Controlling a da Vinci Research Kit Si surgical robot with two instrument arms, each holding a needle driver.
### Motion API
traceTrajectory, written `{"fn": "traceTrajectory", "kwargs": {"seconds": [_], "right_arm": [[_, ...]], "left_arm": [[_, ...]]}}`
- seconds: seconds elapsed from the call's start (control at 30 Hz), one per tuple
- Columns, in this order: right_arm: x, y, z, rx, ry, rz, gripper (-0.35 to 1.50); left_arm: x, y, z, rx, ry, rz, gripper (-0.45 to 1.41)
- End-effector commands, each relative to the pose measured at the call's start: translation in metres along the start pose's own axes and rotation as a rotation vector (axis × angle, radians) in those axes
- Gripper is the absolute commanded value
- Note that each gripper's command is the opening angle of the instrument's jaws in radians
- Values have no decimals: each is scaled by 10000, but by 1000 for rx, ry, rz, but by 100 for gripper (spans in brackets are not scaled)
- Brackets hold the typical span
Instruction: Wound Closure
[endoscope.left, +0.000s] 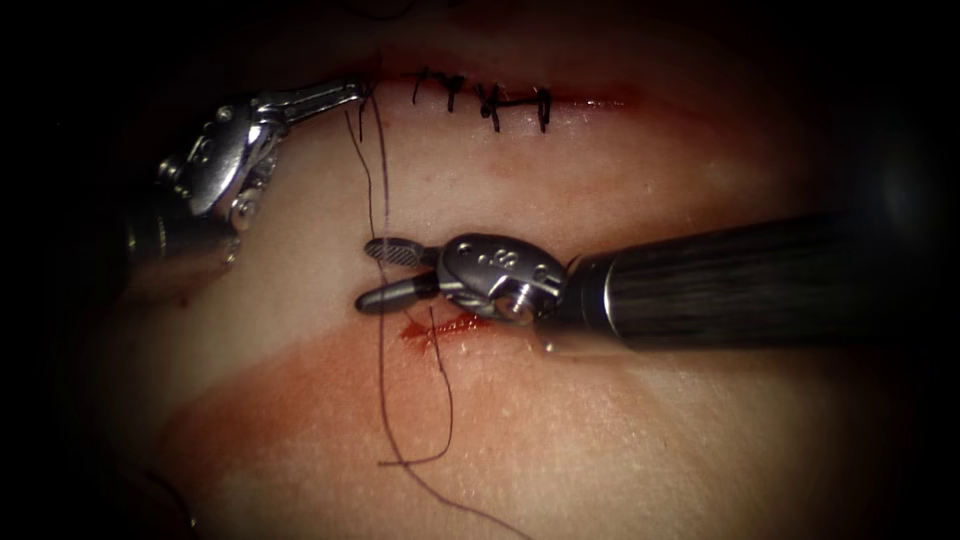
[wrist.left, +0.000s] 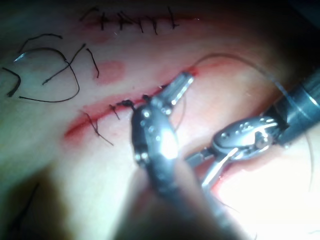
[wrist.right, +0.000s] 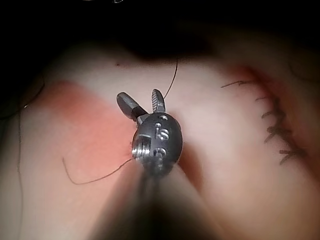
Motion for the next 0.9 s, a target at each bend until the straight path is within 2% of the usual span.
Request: {"fn": "traceTrajectory", "kwargs": {"seconds": [0.03,0.13,0.27,0.43,0.6,0.8,0.9], "right_arm": [[1,-4,-1,-5,-1,4,103],[10,-9,-16,-13,-4,13,103],[15,-19,-18,-11,-6,14,103],[15,-16,7,-1,6,12,103],[7,4,39,-12,9,6,103],[7,15,44,-21,30,6,103],[11,14,42,-23,49,9,101]], "left_arm": [[-8,-2,2,1,-1,-1,-45],[-8,-6,-2,9,-6,-3,-45],[-10,-7,-2,13,-9,-2,-45],[-12,0,2,16,-11,3,-45],[-10,14,5,18,-12,4,-45],[-14,35,3,3,22,-19,-45],[-32,65,-5,3,78,-59,-45]]}}
